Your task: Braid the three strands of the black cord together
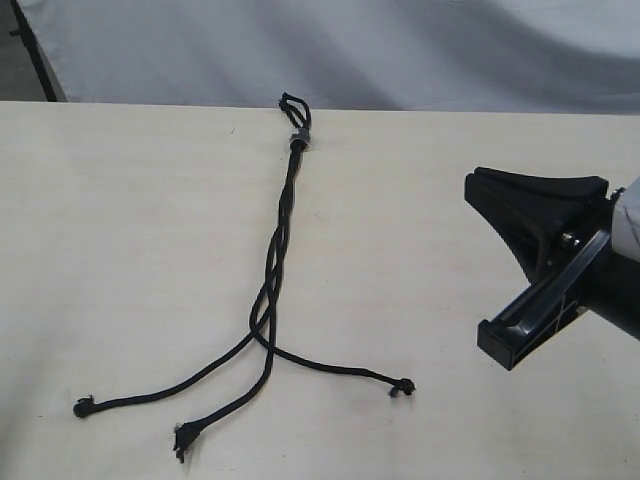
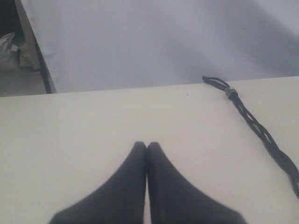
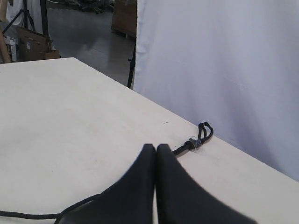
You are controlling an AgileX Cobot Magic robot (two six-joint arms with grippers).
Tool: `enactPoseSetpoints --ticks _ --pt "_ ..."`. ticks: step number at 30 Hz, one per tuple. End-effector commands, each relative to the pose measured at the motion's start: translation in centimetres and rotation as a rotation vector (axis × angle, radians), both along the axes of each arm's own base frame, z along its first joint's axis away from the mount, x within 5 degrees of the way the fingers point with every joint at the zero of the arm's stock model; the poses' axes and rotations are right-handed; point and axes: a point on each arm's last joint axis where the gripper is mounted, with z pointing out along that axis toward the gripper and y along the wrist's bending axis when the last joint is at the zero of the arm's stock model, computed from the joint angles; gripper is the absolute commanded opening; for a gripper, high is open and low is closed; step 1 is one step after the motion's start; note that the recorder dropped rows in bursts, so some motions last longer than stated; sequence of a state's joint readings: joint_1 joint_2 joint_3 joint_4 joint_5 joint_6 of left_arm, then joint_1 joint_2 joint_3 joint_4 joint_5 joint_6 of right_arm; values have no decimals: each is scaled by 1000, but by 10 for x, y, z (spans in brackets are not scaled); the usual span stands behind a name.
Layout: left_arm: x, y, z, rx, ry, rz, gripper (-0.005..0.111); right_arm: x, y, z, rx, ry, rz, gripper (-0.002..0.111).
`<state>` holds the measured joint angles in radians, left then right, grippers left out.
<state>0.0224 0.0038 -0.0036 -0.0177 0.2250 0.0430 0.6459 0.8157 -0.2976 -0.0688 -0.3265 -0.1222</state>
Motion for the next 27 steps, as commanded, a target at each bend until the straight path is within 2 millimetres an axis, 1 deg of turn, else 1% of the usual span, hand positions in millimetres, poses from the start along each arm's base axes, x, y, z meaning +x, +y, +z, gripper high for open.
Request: enactPoseSetpoints --ticks 1,21,23,27 --pt "0 0 -2 -29 5 3 0 0 -2 0 3 -10 -4 0" --pt "0 0 -2 -29 5 3 0 0 -2 0 3 -10 -4 0" --pt "0 0 -2 -29 5 3 0 0 -3 1 32 5 -19 0" --pt "0 0 -2 -29 5 3 0 -13 -12 0 87 -44 -20 0"
